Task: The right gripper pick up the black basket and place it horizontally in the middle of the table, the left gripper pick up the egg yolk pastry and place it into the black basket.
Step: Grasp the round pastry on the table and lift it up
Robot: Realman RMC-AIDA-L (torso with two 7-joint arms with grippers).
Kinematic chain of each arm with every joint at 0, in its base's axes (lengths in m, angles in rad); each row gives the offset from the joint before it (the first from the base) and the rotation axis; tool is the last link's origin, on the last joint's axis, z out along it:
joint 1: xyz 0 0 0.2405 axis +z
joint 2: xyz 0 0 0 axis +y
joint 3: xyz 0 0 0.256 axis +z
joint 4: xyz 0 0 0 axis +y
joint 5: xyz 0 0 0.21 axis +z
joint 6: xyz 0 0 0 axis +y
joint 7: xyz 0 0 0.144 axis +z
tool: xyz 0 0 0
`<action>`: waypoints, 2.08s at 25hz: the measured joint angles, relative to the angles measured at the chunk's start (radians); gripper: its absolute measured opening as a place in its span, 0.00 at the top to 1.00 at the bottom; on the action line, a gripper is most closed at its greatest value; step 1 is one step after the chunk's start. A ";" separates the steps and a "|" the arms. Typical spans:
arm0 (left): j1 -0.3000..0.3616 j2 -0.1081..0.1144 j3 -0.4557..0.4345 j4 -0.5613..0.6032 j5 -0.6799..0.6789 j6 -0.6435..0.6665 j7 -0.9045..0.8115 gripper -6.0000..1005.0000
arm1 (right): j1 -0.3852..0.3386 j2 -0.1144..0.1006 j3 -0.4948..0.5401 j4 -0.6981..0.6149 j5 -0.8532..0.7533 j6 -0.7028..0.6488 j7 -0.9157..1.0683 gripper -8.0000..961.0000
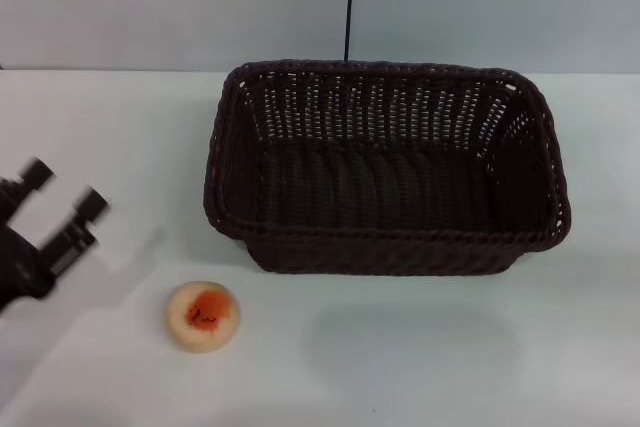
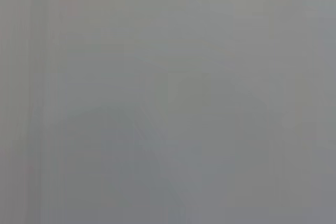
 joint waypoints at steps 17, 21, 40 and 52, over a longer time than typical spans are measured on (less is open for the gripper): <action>0.003 -0.004 0.341 0.016 -0.001 -0.169 0.028 0.34 | -0.070 -0.003 0.268 0.182 0.129 0.065 -0.046 0.71; 0.002 -0.005 0.355 0.013 -0.001 -0.181 0.028 0.34 | -0.065 -0.001 0.268 0.185 0.129 0.086 -0.048 0.71; -0.022 -0.004 0.436 0.000 -0.001 -0.230 0.029 0.35 | -0.034 -0.002 0.270 0.195 0.130 0.107 -0.058 0.71; -0.037 -0.004 0.467 0.000 0.000 -0.251 0.029 0.69 | -0.017 -0.001 0.262 0.196 0.125 0.135 -0.058 0.71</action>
